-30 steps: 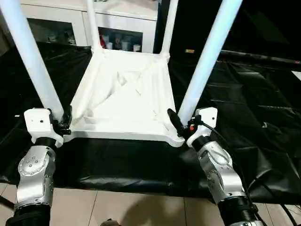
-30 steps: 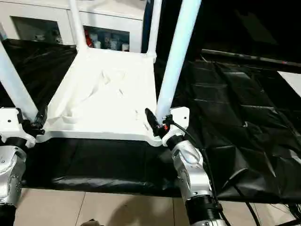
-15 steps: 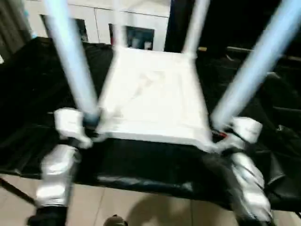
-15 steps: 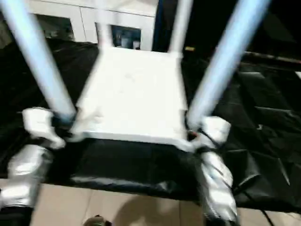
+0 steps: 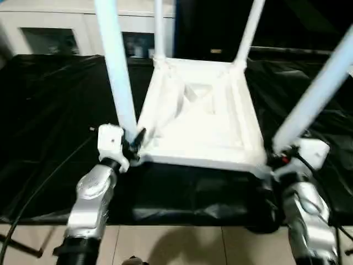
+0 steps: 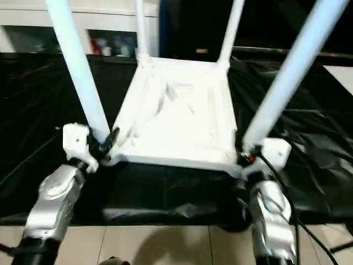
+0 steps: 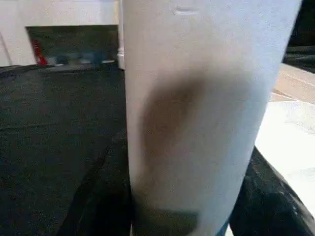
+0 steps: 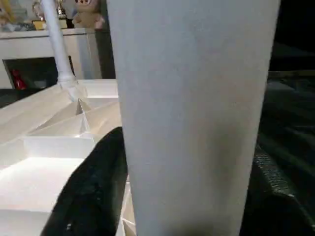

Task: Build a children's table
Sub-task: Flip table

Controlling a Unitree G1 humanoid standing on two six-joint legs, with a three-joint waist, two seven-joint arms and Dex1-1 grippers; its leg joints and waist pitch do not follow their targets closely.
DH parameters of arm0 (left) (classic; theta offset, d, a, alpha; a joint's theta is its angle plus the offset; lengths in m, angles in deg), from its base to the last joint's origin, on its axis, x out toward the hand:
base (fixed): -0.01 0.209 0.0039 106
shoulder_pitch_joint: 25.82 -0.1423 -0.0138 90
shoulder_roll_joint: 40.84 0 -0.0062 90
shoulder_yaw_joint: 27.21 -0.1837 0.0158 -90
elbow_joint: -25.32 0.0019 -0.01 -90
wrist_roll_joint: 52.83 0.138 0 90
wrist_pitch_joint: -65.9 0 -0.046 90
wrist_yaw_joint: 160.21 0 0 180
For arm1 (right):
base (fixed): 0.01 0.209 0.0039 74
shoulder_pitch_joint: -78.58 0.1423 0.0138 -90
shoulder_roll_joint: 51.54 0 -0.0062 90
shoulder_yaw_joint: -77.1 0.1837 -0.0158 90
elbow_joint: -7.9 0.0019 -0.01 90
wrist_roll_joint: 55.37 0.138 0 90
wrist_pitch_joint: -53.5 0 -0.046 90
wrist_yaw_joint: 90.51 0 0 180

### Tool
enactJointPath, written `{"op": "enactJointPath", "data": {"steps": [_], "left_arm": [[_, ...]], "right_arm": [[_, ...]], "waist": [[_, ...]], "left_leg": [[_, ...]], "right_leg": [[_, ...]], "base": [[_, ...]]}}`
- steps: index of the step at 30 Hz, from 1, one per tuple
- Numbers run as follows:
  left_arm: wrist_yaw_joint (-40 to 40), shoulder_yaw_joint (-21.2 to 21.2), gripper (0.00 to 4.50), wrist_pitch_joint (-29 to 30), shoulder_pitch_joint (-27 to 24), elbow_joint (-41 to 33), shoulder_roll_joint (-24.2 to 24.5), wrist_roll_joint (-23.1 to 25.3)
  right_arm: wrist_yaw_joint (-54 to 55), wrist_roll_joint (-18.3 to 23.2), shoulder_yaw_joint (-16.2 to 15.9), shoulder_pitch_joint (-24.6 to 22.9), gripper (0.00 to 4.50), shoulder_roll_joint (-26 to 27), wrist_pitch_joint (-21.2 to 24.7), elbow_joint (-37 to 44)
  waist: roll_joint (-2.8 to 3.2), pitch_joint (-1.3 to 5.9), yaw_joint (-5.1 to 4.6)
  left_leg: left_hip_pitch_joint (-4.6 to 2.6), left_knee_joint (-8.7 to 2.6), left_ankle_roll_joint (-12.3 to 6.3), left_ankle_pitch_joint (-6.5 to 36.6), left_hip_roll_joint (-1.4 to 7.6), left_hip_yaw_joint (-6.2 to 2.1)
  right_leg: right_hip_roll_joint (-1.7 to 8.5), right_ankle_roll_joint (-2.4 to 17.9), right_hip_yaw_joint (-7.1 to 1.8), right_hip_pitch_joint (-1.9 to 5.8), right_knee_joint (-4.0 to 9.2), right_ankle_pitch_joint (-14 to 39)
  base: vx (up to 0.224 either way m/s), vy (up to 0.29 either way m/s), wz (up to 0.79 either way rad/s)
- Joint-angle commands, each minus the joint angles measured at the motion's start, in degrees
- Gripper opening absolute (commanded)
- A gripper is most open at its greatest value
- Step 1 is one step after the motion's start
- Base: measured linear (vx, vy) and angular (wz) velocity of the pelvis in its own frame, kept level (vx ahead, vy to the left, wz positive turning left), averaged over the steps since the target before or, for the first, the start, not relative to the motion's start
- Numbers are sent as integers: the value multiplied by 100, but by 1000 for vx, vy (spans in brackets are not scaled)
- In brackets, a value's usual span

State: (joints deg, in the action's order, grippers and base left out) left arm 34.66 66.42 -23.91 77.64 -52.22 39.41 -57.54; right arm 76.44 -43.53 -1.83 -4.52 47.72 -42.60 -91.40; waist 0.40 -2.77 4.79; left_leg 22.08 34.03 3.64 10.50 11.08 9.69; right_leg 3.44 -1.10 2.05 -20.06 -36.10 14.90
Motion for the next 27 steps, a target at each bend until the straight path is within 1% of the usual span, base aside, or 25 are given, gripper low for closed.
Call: {"op": "enactJointPath", "data": {"steps": [1,3,5,6,7,8,9,10,11,12,14,15,16,17,18,19,22,23,24,26,27], "left_arm": [[-50,-74,206,120,68,-180,-86,-14],[-116,-18,206,191,53,-216,-138,-33],[-215,34,206,274,45,-243,-208,-92],[-320,79,206,333,42,-252,-255,-118],[-402,143,206,390,46,-240,-314,-199],[-519,236,206,450,52,-222,-395,-307],[-519,236,206,450,52,-222,-395,-307],[-600,320,206,510,61,-188,-453,-407],[-637,360,206,533,65,-169,-479,-443],[-683,407,206,554,82,-138,-507,-478],[-729,458,206,586,115,-86,-531,-501],[-729,458,206,586,115,-86,-531,-501],[-745,479,206,657,139,-63,-548,-511],[-747,476,206,690,137,-69,-554,-505],[-750,475,206,700,142,-66,-558,-501],[-748,476,206,729,153,-61,-572,-504],[-758,481,206,802,173,-59,-599,-492],[-813,546,206,896,189,-55,-656,-566],[-817,551,206,901,190,-55,-659,-570],[-861,670,206,1008,244,-22,-721,-710],[-869,697,206,1048,263,-14,-733,-741]], "right_arm": [[-94,70,-191,100,308,47,116,-18],[21,23,-142,97,321,39,63,54],[65,-30,-91,46,328,47,-184,144],[29,35,-47,-29,328,83,-322,261],[-14,200,26,-148,328,179,-454,444],[-93,454,107,-296,328,304,-543,676],[-93,454,107,-296,328,304,-543,676],[-124,497,79,-475,328,350,-629,874],[-160,555,50,-574,328,375,-618,981],[-157,499,11,-682,328,374,-704,1078],[-154,457,-28,-830,328,377,-803,1241],[-154,457,-28,-830,328,377,-803,1241],[-61,398,26,-961,328,391,-929,1410],[-40,405,59,-1014,328,398,-957,1475],[17,364,106,-1044,328,400,-995,1511],[-3,436,151,-1091,328,413,-962,1586],[-52,481,181,-1206,328,386,-923,1742],[-89,392,147,-1332,328,317,-966,1857],[-94,390,144,-1339,328,313,-967,1864],[-355,426,-85,-1548,328,170,-858,2019],[-540,486,-240,-1639,328,85,-715,2070]], "waist": [[43,334,7],[43,329,5],[42,321,6],[28,318,11],[37,320,16],[34,318,22],[27,318,22],[23,320,32],[22,313,34],[39,306,29],[39,291,26],[60,288,20],[57,275,7],[54,273,10],[66,270,7],[83,272,7],[75,277,9],[76,277,9],[76,273,16],[83,267,25],[82,267,24]], "left_leg": [[-105,-412,-64,760,214,-101],[-114,-415,-79,825,217,-95],[-120,-423,-74,952,221,-88],[-120,-422,-79,986,224,-80],[-121,-421,-86,982,228,-85],[-107,-420,-136,964,227,-84],[-102,-417,-175,942,227,-81],[-99,-411,-259,845,220,-87],[-96,-408,-274,839,219,-85],[-96,-418,-289,905,214,-85],[-99,-436,-244,1055,220,-85],[-98,-446,-220,1108,215,-90],[-100,-463,-171,1262,216,-88],[-104,-461,-158,1296,215,-84],[-95,-472,-149,1328,211,-94],[-96,-471,-134,1342,208,-92],[-86,-470,-164,1307,204,-96],[-82,-470,-165,1288,201,-95],[-84,-469,-165,1293,201,-91],[-80,-467,-186,1328,197,-92],[-70,-466,-207,1354,190,-95]], "right_leg": [[397,966,-208,137,382,-863],[394,1006,-210,125,383,-862],[401,1025,-215,117,402,-703],[405,1021,-222,118,408,-624],[412,1020,-223,116,408,-607],[419,990,-231,121,408,-636],[418,965,-235,127,408,-684],[412,927,-225,122,406,-760],[408,918,-225,117,411,-741],[410,912,-222,109,428,-582],[408,887,-222,93,462,-238],[406,872,-222,92,469,-114],[407,826,-231,75,508,243],[407,805,-236,67,516,334],[410,770,-238,68,522,465],[408,730,-241,56,531,538],[401,673,-244,50,538,531],[400,676,-240,45,540,521],[400,673,-240,43,544,533],[405,645,-241,46,559,608],[407,632,-239,52,564,680]], "base": [[0,0,0],[0,0,0],[0,0,0],[0,0,0],[0,0,0],[0,0,0],[0,0,0],[0,0,0],[0,0,0],[0,0,0],[0,0,0],[0,0,0],[0,0,0],[0,0,0],[0,0,0],[0,0,0],[0,0,0],[0,0,0],[0,0,0],[0,0,0],[0,0,0]]}}
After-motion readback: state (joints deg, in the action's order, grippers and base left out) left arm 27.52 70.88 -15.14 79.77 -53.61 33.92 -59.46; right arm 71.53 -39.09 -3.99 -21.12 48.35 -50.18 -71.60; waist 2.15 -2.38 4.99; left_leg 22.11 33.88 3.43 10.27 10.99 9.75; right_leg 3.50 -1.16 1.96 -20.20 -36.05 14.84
